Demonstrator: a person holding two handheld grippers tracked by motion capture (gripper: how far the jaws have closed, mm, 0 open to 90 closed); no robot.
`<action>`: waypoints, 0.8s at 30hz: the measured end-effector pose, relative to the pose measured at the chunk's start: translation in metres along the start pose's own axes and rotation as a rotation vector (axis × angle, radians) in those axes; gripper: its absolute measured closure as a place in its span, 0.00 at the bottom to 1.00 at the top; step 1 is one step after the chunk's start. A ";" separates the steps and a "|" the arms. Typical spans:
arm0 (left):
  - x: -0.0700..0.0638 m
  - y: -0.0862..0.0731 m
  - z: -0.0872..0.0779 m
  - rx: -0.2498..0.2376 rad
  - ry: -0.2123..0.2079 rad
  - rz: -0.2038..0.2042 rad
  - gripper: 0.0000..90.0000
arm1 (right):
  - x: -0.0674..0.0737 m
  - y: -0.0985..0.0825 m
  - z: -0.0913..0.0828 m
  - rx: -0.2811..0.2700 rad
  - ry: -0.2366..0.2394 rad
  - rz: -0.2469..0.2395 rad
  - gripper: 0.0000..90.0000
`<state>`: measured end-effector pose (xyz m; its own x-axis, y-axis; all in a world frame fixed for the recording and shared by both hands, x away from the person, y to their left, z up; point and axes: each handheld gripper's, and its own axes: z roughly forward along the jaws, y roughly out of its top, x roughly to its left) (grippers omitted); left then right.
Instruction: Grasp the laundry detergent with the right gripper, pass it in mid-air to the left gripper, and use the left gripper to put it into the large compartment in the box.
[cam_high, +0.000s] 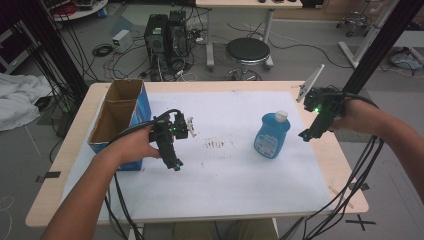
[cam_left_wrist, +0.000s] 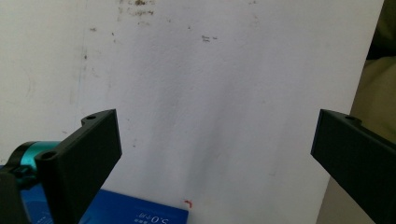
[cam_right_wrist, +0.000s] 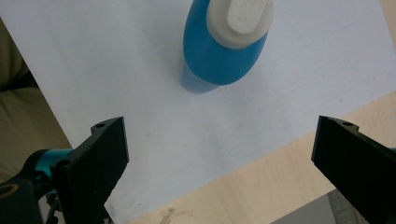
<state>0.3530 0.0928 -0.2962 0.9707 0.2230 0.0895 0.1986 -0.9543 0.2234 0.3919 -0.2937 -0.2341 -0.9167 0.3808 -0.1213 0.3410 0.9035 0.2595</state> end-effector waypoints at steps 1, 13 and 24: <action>0.000 0.000 0.001 -0.003 0.000 -0.002 0.02 | 0.000 -0.001 0.002 -0.002 0.001 0.014 0.03; 0.004 0.000 0.003 -0.009 -0.001 -0.001 0.02 | -0.001 -0.019 0.023 -0.073 0.029 0.215 0.03; 0.006 -0.001 0.005 -0.012 -0.005 -0.003 0.02 | 0.002 -0.035 0.037 -0.194 0.047 0.324 0.03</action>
<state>0.3598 0.0938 -0.3005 0.9707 0.2253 0.0840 0.2004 -0.9511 0.2353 0.3855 -0.3173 -0.2784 -0.7780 0.6270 0.0401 0.5731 0.6820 0.4543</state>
